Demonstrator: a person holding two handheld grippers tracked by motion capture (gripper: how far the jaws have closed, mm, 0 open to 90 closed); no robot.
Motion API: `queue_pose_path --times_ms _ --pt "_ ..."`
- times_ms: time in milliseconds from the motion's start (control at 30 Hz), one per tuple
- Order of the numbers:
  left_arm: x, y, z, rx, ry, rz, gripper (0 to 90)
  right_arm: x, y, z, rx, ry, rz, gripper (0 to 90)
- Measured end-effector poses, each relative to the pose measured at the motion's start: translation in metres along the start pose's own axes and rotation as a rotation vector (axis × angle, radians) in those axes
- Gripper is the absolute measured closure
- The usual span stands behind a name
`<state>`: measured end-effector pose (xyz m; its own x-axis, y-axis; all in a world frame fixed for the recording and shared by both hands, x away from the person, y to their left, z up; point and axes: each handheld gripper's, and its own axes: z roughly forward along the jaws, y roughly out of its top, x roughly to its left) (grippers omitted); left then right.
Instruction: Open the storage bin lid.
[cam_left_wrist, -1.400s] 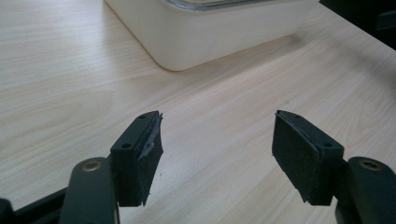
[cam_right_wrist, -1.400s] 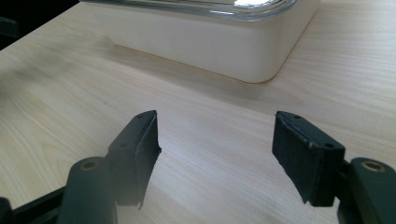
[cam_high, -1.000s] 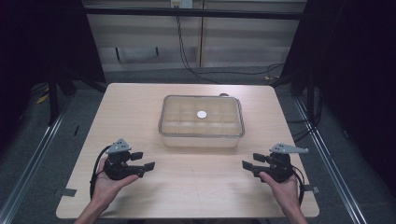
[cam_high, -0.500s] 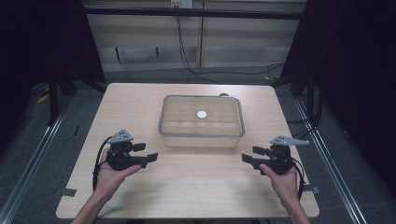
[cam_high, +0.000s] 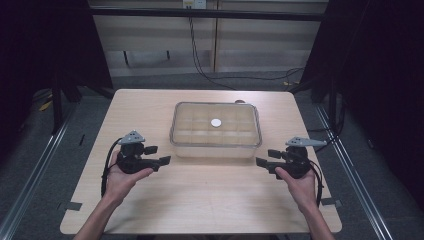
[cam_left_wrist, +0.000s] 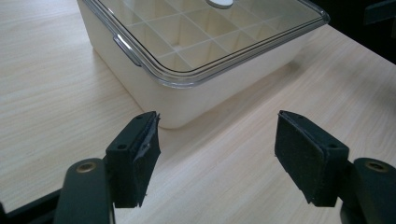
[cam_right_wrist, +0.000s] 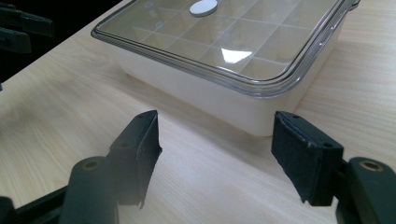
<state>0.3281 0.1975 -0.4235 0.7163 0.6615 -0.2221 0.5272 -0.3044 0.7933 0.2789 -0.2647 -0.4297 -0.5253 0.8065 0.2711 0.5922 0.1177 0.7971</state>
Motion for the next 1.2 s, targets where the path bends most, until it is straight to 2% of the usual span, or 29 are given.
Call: queue_pose_path --times_ms 333,467,567,600,700,833,933,1033,1200 --pt "0.008 0.015 0.003 -0.014 0.011 -0.006 32.2 -0.008 0.017 0.005 0.012 -0.011 -0.008 32.6" --pt "0.012 0.021 0.004 -0.014 0.01 0.002 33.3 -0.011 0.024 0.007 0.01 -0.012 -0.009 33.3" --pt "0.015 0.024 0.005 0.006 0.004 0.021 35.3 -0.013 0.028 0.009 0.013 -0.015 -0.012 33.3" --pt "0.018 0.026 0.004 0.006 0.018 0.025 35.0 -0.014 0.032 0.009 0.011 -0.016 -0.013 33.3" --pt "0.023 0.028 0.003 -0.004 0.027 0.012 34.6 -0.017 0.036 0.009 0.003 -0.034 -0.013 33.3" --pt "0.025 0.032 0.005 0.004 0.031 0.006 32.9 -0.022 0.041 0.01 -0.003 -0.025 0.003 33.3" --pt "0.026 0.038 0.008 -0.001 0.034 -0.007 32.0 -0.024 0.046 0.012 -0.002 -0.021 -0.002 33.3" --pt "0.029 0.044 0.011 -0.002 0.048 -0.002 32.0 -0.026 0.052 0.013 0.0 -0.021 -0.006 33.4" --pt "0.036 0.054 0.015 0.008 0.048 -0.013 31.6 -0.033 0.064 0.012 -0.03 -0.021 0.005 33.4"
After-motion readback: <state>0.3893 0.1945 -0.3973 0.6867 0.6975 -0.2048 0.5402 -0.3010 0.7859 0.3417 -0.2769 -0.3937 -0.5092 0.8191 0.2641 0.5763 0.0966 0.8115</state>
